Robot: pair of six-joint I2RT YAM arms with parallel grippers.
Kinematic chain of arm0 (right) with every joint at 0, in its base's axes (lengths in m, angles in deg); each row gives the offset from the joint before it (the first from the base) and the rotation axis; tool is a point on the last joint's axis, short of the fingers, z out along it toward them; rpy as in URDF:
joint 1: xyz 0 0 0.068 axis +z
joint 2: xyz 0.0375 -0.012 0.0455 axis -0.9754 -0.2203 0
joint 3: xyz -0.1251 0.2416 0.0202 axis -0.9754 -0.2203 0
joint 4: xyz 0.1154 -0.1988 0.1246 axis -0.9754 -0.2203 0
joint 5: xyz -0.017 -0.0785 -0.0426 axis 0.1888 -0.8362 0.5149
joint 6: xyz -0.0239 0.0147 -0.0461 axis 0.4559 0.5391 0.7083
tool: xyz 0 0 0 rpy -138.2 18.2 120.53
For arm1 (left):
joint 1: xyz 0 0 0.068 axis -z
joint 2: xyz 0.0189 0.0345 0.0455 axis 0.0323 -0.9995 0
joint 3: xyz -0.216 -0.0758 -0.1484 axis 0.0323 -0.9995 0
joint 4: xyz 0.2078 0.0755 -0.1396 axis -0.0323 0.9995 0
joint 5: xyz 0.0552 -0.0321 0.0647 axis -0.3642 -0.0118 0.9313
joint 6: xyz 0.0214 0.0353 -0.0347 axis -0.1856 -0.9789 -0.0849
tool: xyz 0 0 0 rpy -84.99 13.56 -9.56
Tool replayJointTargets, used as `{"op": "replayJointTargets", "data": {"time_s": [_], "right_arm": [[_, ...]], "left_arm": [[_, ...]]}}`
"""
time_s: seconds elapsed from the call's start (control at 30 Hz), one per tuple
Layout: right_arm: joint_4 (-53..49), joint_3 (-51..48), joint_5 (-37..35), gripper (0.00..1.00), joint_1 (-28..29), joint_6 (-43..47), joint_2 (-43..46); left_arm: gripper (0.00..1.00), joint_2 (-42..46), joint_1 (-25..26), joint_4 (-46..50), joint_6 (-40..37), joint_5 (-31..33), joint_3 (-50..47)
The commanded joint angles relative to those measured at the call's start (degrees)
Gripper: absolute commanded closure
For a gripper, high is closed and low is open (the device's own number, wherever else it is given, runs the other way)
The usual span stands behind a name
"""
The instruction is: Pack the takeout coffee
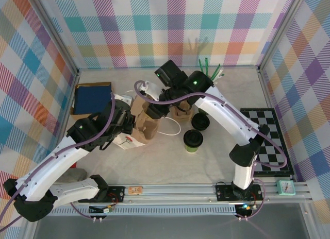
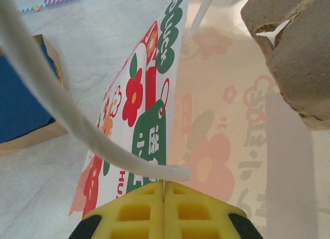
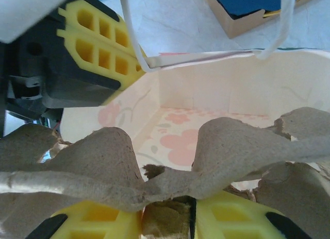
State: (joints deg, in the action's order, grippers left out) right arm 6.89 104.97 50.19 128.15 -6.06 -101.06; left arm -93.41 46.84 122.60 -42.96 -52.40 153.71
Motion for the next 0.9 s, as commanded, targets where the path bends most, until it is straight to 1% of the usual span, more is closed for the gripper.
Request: {"op": "replayJointTargets", "data": {"time_s": [0.0,0.17,0.27,0.4,0.63,0.87], "right_arm": [[2.56,-1.45,3.98,0.72,0.37,-0.55,0.91],[2.96,-2.37,8.52,0.72,0.37,0.32,-0.4],[3.7,-2.64,9.44,0.71,0.2,0.42,-0.97],[3.75,-2.42,13.0,0.71,-0.92,0.85,-2.29],[4.6,-2.18,12.86,0.71,-3.61,0.77,-4.05],[2.87,0.89,9.94,0.71,-4.29,1.62,-7.11]], "left_arm": [[1.0,0.14,0.7,0.58,0.48,0.95,-0.62],[1.0,0.48,0.65,0.71,0.58,0.8,-0.78],[1.0,0.82,0.69,0.58,0.67,0.84,-0.82],[1.0,1.1,0.71,0.71,0.58,0.75,-0.73],[1.0,1.57,0.64,0.88,0.67,0.75,-1.06],[1.0,1.28,0.65,0.62,0.76,0.36,-1.07]]}}
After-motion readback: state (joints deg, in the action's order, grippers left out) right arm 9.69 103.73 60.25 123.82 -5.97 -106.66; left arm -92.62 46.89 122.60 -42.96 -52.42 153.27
